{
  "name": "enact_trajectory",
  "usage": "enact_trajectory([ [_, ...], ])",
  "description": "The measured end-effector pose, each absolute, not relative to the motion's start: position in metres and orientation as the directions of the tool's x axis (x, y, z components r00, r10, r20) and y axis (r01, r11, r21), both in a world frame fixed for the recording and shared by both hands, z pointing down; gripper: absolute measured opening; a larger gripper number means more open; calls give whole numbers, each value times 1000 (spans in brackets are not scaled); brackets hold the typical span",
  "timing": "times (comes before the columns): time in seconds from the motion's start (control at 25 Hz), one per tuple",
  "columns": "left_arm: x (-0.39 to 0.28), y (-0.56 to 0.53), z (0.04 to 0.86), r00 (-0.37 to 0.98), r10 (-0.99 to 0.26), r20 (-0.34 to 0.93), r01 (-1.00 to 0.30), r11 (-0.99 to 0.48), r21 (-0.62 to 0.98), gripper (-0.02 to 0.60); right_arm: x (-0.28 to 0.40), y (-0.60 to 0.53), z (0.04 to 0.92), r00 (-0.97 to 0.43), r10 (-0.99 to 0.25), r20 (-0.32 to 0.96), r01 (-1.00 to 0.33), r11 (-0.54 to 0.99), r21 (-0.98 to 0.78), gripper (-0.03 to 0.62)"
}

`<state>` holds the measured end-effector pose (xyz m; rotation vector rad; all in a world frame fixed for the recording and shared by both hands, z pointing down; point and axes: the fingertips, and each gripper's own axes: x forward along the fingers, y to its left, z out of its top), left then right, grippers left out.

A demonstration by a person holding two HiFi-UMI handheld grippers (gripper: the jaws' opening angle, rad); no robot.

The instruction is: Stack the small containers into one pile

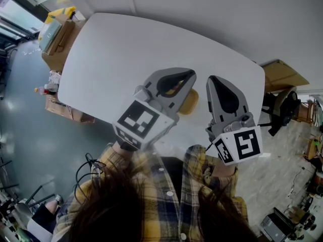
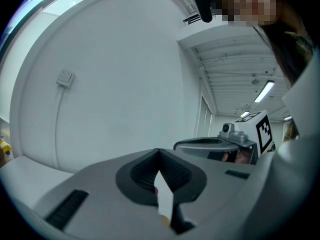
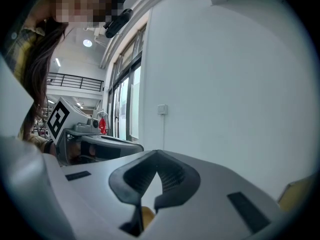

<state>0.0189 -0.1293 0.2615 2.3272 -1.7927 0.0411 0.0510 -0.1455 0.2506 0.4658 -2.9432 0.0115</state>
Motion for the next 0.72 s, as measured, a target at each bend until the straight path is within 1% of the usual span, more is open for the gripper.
enact_trajectory([
  [0.72,15,-126,260,247,-958,147,-964,-228,136,17,49,-142,250,-941,-296,162,-298,955,13,14],
])
